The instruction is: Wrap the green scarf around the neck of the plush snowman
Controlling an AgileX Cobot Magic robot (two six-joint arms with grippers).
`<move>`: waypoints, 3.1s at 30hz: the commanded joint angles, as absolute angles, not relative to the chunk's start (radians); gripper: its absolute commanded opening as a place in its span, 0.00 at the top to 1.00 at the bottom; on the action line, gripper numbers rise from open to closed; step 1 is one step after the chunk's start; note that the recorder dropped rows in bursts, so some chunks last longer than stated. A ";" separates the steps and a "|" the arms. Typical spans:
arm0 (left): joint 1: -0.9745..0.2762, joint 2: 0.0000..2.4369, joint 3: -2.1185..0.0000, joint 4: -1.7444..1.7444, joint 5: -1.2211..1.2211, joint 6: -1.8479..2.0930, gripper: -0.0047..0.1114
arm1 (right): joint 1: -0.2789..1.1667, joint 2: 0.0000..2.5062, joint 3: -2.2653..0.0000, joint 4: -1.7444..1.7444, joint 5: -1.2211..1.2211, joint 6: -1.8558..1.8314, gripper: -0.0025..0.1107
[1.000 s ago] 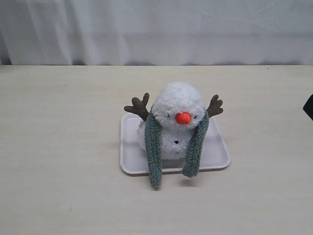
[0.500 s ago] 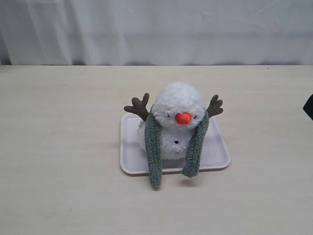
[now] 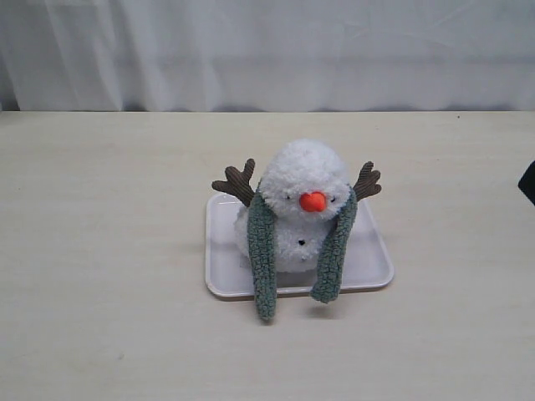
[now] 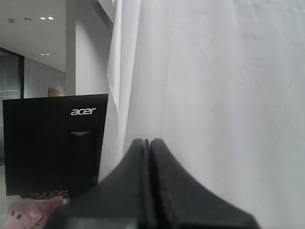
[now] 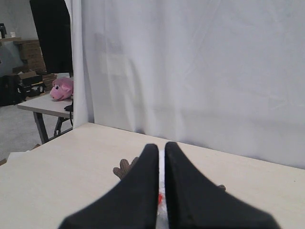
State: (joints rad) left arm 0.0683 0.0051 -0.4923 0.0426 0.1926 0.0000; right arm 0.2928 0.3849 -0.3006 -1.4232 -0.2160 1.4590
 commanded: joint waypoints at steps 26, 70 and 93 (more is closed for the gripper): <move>0.066 0.000 0.000 0.043 0.053 0.000 0.96 | 0.294 0.381 -0.296 -1.420 -0.214 1.460 0.94; -0.024 0.000 0.000 0.038 0.310 0.000 0.96 | 0.294 0.381 -0.296 -1.420 -0.214 1.462 0.94; -0.024 0.000 0.000 0.038 0.310 0.000 0.96 | 0.294 0.381 -0.296 -1.420 -0.214 1.451 0.94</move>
